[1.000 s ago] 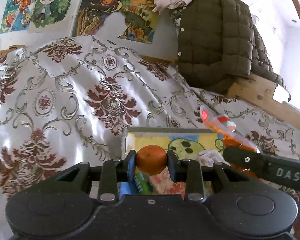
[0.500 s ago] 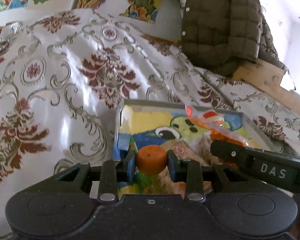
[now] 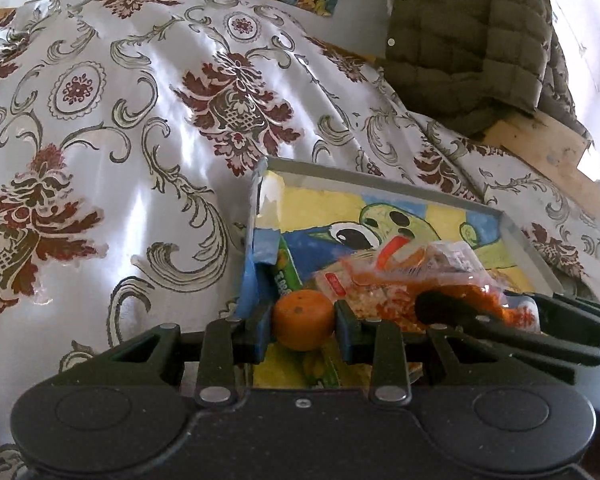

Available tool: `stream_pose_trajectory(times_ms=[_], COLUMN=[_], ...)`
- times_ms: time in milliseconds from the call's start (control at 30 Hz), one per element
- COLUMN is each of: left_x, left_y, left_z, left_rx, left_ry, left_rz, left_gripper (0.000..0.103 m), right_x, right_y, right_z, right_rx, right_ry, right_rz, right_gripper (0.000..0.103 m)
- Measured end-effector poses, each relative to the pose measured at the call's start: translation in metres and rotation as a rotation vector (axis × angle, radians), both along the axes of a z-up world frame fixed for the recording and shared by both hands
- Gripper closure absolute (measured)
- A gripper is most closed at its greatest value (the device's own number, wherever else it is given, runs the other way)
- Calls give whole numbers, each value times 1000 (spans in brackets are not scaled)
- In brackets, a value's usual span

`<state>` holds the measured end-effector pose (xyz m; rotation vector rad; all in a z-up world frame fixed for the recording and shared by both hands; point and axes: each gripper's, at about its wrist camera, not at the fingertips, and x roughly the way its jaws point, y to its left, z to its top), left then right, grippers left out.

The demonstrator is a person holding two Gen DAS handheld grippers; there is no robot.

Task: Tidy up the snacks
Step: 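Carry the bag and tangerine over the grey tray and open both grippers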

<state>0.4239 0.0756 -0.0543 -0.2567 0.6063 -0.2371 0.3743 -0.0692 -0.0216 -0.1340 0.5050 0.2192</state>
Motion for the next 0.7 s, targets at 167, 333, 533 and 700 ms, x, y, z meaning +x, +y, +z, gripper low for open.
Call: stream_pose_trajectory(times_ms=[167,333,533,700], left_x=[0,-5,-22,-33], left_y=[6,13,19,28], left_z=[1,7,23,33], left_rx=[-48,-94,-83,-79], left_ry=[24,54,38,26], left_rz=[5,14,33,54], left_gripper=[67,62,40,36], right_x=[1,-4,-12,-15], right_y=[-5,-11,-11,-18], right_z=[0,6,13,21], right_rx=[18,31,35,91], right_ry=[36,59,74,94], right_rz=[-3,-3,-5,-1], right_gripper=[62,54,44,30])
